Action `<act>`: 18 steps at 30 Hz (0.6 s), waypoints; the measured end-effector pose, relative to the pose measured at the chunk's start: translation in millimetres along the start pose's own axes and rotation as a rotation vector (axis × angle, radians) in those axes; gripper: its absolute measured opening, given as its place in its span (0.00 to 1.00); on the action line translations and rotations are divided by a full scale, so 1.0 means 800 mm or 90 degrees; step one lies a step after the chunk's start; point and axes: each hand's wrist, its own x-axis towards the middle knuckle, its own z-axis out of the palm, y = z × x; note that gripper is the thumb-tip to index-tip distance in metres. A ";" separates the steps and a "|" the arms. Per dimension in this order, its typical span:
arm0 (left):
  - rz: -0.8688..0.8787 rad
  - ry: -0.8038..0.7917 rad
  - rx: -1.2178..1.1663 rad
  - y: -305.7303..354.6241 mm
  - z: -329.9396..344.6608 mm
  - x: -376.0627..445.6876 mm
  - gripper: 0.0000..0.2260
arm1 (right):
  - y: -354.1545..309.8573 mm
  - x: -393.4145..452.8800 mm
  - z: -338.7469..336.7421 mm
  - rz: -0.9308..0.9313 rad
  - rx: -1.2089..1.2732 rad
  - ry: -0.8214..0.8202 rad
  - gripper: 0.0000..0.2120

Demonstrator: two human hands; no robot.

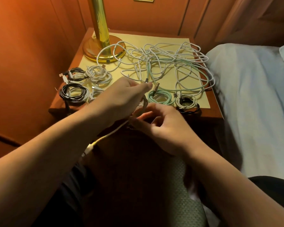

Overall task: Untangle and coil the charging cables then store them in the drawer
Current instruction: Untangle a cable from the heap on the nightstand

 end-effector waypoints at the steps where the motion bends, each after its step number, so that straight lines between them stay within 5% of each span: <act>1: 0.006 0.013 0.007 0.001 0.005 -0.001 0.22 | -0.001 -0.003 -0.006 -0.018 0.020 0.028 0.12; 6: 0.007 -0.001 -0.026 0.005 0.026 0.003 0.29 | 0.003 -0.014 -0.020 -0.054 0.080 0.084 0.03; 11: 0.012 0.022 -0.067 0.005 0.040 0.011 0.28 | -0.005 -0.013 -0.046 0.010 0.238 -0.064 0.12; 18: 0.073 0.053 -0.076 0.000 0.040 0.012 0.15 | 0.007 -0.010 -0.051 -0.092 -0.004 0.035 0.13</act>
